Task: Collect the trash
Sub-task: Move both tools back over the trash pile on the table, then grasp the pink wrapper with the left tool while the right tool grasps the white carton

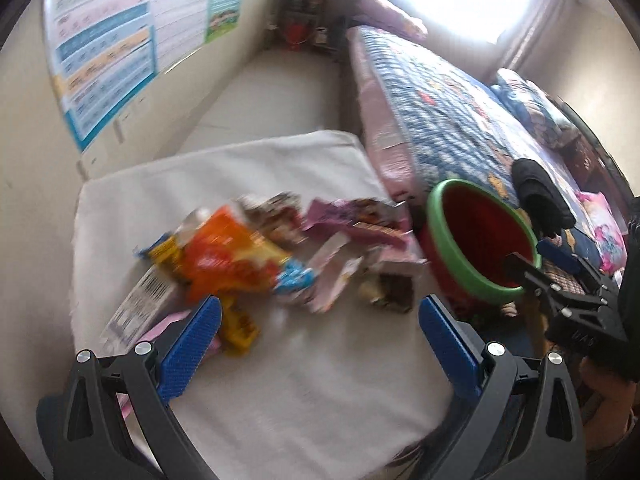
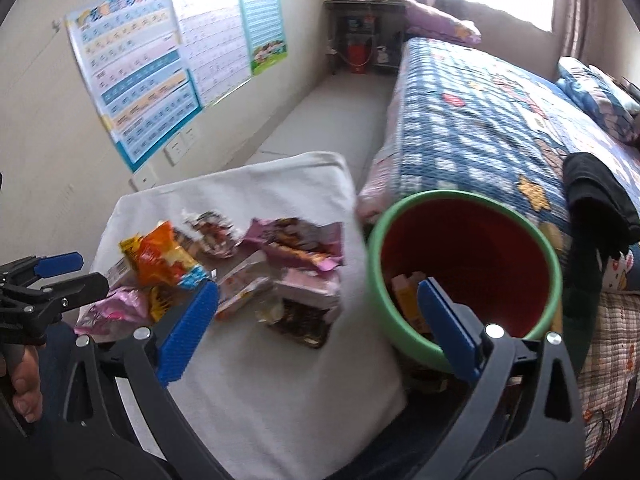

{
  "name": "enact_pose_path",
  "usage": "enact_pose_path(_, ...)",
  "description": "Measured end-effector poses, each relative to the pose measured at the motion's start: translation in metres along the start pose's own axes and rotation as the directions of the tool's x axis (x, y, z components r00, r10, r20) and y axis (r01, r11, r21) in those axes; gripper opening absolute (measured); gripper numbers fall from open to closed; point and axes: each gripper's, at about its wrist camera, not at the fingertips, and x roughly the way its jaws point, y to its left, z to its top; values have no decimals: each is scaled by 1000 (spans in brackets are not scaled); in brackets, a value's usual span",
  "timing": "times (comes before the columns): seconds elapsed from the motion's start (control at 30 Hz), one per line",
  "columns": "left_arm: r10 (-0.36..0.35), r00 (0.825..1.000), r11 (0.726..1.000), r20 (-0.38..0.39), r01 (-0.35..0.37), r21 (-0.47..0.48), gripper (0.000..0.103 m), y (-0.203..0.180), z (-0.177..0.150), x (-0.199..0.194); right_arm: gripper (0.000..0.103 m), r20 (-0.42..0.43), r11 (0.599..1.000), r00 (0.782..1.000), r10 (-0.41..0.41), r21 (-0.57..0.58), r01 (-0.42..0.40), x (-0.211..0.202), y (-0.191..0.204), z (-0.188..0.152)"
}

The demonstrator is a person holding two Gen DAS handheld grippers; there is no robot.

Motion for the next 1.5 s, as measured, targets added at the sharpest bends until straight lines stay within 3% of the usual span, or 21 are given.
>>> enact_pose_path(0.37,87,995,993,-53,-91,-73,95,67,-43,-8,98,-82,996,996,47,-70,-53,31,56,-22)
enact_pose_path(0.6,127,987,985,-102,-137,-103,95,99,-61,-8,98,-144,995,987,69,-64,-79,53,72,-35)
enact_pose_path(1.03,106,975,973,-194,-142,-181,94,133,-71,17,95,-220,994,970,108,-9,-112,86,77,-46)
enact_pose_path(1.17,105,972,975,-208,-142,-172,86,133,-68,26,85,-246,992,961,123,5,-126,100,82,-44)
enact_pose_path(1.5,148,956,983,-253,-170,-69,69,123,-53,50,74,-338,987,928,155,85,-134,149,88,-42)
